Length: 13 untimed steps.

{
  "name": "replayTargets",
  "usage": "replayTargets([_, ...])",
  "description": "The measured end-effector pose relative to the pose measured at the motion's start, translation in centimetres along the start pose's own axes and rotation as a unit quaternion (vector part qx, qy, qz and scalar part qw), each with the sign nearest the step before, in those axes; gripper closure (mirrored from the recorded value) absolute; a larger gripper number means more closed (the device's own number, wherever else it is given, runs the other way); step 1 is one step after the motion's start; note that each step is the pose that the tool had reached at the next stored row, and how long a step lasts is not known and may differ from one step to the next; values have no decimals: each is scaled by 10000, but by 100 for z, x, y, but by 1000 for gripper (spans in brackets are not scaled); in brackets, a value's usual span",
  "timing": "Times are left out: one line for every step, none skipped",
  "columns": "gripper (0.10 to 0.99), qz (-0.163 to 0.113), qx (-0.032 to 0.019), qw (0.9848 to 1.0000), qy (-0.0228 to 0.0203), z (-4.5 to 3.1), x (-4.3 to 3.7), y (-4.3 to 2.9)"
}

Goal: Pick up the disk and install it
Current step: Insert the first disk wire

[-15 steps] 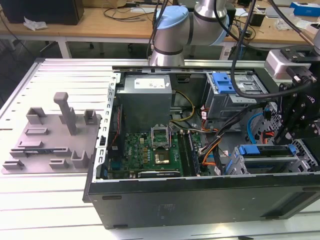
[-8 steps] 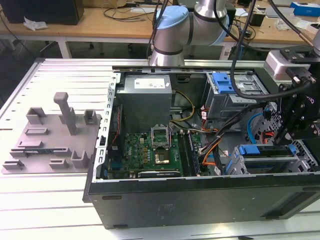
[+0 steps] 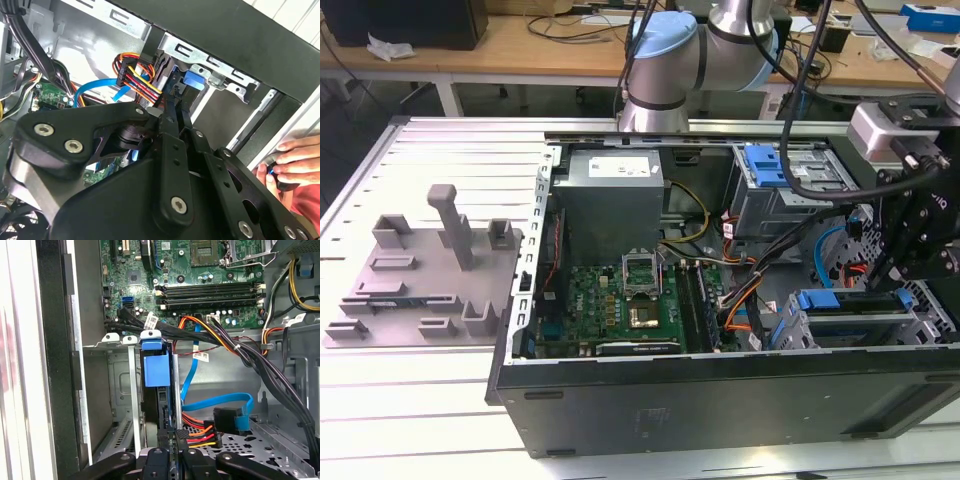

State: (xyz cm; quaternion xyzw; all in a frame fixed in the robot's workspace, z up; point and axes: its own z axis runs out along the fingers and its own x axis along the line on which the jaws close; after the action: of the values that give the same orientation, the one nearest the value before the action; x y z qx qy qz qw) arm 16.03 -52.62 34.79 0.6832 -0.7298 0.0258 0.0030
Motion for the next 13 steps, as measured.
replayTargets([918, 0, 0, 10000, 0, 2, 0, 0])
replayTargets([918, 0, 0, 10000, 0, 4, 0, 0])
replayTargets([918, 0, 0, 10000, 0, 5, 0, 0])
replayTargets([918, 0, 0, 10000, 0, 7, 0, 0])
replayTargets([918, 0, 0, 10000, 0, 9, 0, 0])
replayTargets([918, 0, 0, 10000, 0, 13, -1, 0])
replayTargets([918, 0, 0, 10000, 0, 18, -1, 1])
replayTargets([918, 0, 0, 10000, 0, 22, -1, 1])
replayTargets([918, 0, 0, 10000, 0, 25, -1, 1])
replayTargets([918, 0, 0, 10000, 0, 27, -1, 1])
replayTargets([918, 0, 0, 10000, 0, 29, -1, 1])
replayTargets([918, 0, 0, 10000, 0, 32, -1, 1])
replayTargets([918, 0, 0, 10000, 0, 33, -1, 1])
